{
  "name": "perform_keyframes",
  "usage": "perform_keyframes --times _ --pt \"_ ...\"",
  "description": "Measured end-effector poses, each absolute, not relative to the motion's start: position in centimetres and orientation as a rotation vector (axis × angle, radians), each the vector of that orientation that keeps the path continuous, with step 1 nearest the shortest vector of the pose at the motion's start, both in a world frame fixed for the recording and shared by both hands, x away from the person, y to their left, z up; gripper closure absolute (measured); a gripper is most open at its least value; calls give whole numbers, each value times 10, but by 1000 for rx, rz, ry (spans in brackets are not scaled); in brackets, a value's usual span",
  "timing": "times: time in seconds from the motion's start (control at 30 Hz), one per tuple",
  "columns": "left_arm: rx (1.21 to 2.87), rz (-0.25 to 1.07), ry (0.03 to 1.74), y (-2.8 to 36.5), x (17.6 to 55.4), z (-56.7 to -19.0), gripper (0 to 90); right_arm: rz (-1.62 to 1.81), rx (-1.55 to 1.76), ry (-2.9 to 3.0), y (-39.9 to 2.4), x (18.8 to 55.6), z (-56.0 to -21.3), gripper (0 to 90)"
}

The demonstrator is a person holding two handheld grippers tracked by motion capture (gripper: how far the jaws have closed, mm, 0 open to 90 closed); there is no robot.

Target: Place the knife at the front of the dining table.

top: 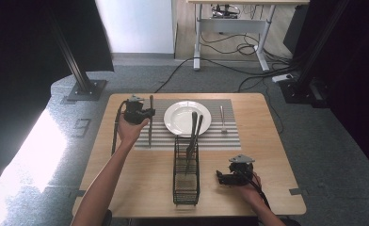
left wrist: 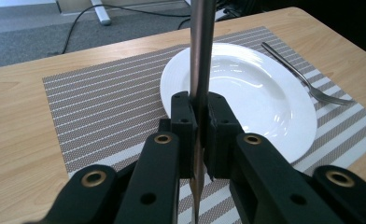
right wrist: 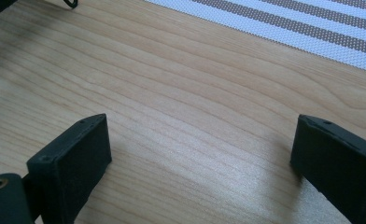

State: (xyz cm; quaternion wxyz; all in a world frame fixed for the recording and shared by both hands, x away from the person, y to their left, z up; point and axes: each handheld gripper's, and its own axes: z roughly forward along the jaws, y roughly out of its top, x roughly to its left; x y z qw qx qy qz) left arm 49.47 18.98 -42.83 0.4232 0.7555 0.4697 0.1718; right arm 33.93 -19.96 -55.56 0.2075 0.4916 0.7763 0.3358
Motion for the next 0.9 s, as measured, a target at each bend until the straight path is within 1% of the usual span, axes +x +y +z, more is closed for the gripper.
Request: perform_keyframes --times 0.27,0.57,0.9 --pt "1883 420 1215 183 511 -436 836 935 1368 2161 -200 339 -556 52" --pt "1850 381 1281 187 531 -446 833 936 1367 2163 -200 339 -556 53" --pt "1820 358 1316 187 542 -456 833 936 1366 2163 -200 339 -556 52"
